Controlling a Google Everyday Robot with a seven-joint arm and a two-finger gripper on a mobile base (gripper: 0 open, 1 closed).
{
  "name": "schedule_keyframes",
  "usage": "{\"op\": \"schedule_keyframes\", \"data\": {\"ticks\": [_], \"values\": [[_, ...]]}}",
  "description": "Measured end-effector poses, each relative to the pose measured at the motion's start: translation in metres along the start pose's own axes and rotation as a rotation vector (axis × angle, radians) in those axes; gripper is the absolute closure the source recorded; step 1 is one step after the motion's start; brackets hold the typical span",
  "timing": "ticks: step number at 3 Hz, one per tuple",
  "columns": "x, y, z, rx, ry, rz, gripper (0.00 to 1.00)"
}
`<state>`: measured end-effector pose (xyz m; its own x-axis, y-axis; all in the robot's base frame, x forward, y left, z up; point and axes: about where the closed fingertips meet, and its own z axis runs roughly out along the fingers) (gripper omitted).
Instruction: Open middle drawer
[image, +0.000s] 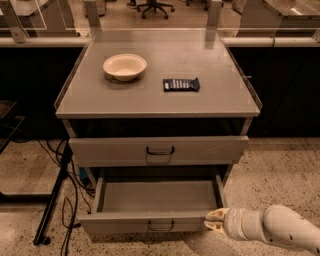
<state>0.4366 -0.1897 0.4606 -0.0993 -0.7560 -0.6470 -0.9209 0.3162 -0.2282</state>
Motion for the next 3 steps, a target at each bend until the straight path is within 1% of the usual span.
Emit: {"op": "schedule_keyframes", "data": {"ticks": [1,2,3], "values": [[0.0000,0.0000,0.0000,0.000,0.000,0.000,0.05],[0.0000,0.0000,0.0000,0.000,0.000,0.000,0.00],[0.0000,0.0000,0.0001,0.000,0.000,0.000,0.00]]}}
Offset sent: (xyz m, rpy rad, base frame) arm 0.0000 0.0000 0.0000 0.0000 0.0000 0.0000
